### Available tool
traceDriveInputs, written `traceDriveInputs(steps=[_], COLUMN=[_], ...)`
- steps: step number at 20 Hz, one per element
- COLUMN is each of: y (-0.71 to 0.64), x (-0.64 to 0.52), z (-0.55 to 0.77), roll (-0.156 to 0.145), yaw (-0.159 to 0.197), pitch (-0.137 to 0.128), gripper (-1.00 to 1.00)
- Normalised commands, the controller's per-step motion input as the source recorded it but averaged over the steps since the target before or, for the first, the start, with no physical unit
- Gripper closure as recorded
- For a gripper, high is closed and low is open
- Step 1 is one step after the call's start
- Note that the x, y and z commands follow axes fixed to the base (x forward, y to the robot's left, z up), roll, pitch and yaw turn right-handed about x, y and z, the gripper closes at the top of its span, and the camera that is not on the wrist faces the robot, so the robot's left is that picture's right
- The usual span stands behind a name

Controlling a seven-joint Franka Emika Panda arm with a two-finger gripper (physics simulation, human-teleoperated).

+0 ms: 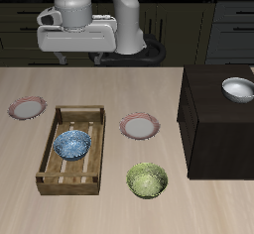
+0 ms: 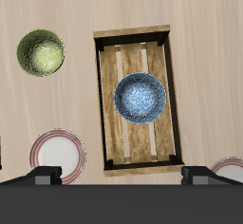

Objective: Stack the blue bowl on the green bowl

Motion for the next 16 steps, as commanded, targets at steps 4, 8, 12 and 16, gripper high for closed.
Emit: traceDriveInputs(steps=[4, 8, 12, 16], y=[-0.12, -0.11, -0.08, -0.08], x=[0.16, 0.13, 0.04, 0.03], z=[0.01, -0.04, -0.07, -0.14], roll=[0.015, 0.030, 0.014, 0.037], yaw=[0.034, 0.050, 0.056, 0.064], pitch=[-0.004, 0.001, 0.001, 0.016], gripper=[-1.00, -1.00, -1.00, -1.00])
